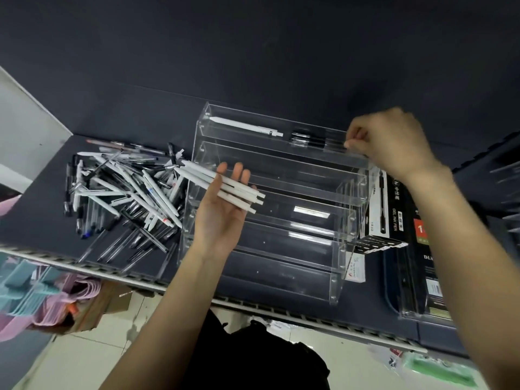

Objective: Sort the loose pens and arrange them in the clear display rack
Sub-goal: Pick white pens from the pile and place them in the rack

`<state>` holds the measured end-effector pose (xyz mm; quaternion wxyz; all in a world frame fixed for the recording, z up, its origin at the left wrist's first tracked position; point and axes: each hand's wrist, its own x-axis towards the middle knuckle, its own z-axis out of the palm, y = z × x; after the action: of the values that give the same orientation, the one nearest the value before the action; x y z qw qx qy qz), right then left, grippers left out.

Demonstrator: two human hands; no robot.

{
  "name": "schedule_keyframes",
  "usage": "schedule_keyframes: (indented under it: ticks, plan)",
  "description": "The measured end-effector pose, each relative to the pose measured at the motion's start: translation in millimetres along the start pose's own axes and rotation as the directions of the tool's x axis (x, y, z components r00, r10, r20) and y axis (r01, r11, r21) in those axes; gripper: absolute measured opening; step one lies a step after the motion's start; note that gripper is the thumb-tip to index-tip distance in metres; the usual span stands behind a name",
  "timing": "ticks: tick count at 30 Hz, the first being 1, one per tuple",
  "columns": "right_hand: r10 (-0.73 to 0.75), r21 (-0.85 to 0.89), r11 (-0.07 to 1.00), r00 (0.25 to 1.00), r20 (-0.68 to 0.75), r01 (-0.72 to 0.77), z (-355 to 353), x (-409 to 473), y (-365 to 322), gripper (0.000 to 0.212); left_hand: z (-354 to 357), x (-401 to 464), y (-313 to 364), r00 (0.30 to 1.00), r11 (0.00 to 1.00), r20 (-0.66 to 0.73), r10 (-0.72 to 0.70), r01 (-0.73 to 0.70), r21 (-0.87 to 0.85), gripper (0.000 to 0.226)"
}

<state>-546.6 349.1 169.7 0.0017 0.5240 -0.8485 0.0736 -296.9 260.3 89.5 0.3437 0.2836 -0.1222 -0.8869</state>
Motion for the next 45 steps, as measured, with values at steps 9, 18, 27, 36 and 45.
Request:
schedule_keyframes:
  ticks: [9, 18, 27, 36, 45]
  plan:
    - [-0.199, 0.449, 0.873, 0.98, -0.024, 0.189, 57, -43, -126, 0.022, 3, -8, 2, 0.995, 0.998, 0.076, 0.066, -0.064, -0.024, 0.026]
    - [-0.096, 0.495, 0.852, 0.981, -0.171, 0.169, 41, -3, -102, 0.006, -16, -8, 19, 0.992, 0.984, 0.069, 0.107, -0.115, 0.133, 0.037]
    - [-0.07, 0.219, 0.974, 0.996, 0.055, 0.056, 36, 63, -93, 0.01, -38, -1, 41, 0.992, 0.992, 0.083, 0.098, -0.105, 0.074, 0.027]
    - [-0.147, -0.213, 0.963, 0.984, 0.102, 0.166, 36, 77, -114, 0.016, -32, -1, 51, 0.993, 0.991, 0.078, 0.087, -0.095, 0.092, 0.023]
    - [-0.187, 0.486, 0.851, 0.98, -0.072, 0.198, 40, -13, -166, 0.015, -29, -9, 57, 0.991, 0.952, 0.118, 0.062, -0.094, 0.29, 0.027]
